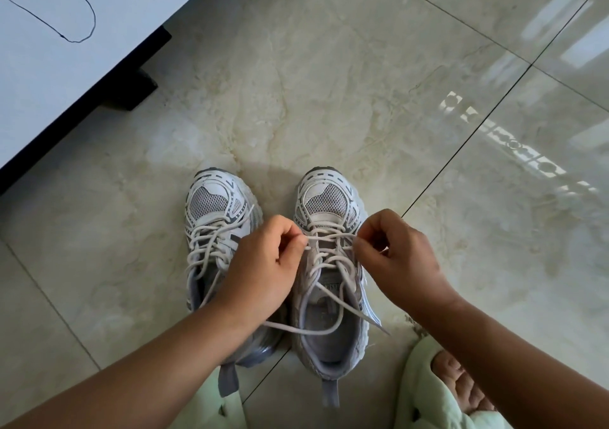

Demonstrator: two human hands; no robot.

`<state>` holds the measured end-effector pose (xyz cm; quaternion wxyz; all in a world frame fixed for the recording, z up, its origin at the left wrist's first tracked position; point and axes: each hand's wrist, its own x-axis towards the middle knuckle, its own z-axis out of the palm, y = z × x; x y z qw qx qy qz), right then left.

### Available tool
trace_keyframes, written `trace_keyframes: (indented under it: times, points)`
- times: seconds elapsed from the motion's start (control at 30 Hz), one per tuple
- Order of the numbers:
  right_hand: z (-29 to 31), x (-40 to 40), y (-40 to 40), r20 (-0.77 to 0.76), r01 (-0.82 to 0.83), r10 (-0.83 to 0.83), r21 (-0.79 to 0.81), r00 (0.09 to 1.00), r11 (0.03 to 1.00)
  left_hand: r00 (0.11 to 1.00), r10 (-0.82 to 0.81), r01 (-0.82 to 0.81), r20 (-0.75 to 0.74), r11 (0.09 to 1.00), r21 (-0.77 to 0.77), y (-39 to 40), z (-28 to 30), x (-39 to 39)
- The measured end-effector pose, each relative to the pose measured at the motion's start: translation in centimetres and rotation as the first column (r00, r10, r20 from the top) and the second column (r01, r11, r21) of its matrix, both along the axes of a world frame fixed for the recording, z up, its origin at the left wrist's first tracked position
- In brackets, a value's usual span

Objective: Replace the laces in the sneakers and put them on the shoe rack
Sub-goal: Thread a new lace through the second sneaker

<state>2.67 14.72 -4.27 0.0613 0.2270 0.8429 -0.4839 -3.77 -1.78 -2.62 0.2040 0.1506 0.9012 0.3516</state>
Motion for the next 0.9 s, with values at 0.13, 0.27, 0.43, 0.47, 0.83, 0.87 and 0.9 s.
trace_keyframes:
  times: [0.13,0.27,0.43,0.47,0.83,0.87,0.9]
  points:
    - [1.1,-0.3,0.3,-0.017,-0.101,0.1,-0.074,0.995,0.992,0.988,-0.124,0.126,-0.088,0.992,0.013,-0.3,0.2,-0.4]
    - [1.5,-0.8,0.0,0.053,-0.124,0.129,-0.082,0.99,0.989,0.969,-0.246,0.247,0.02,0.961,-0.124,0.9,1.1,-0.8]
    - [1.8,-1.4,-0.1,0.171,-0.16,0.164,-0.036,0.972,0.987,0.994,-0.098,0.105,0.053,0.982,-0.156,1.5,1.7,-0.2]
    - [1.9,-1.6,-0.2,0.191,-0.169,0.169,-0.019,0.967,0.985,0.996,-0.032,0.045,0.081,0.986,-0.161,1.4,1.7,0.0]
    - [2.5,-2.2,-0.8,0.341,-0.163,0.181,-0.08,0.922,0.983,0.954,0.075,-0.016,0.289,0.979,-0.204,1.7,1.3,-0.1]
    - [2.6,-2.3,-0.9,0.342,-0.177,0.188,-0.063,0.92,0.982,0.958,0.033,0.023,0.287,0.982,-0.189,1.7,1.2,-0.2]
    - [2.6,-2.3,-0.8,0.345,-0.195,0.199,-0.045,0.917,0.98,0.96,-0.009,0.055,0.28,0.986,-0.158,1.6,1.0,-0.3]
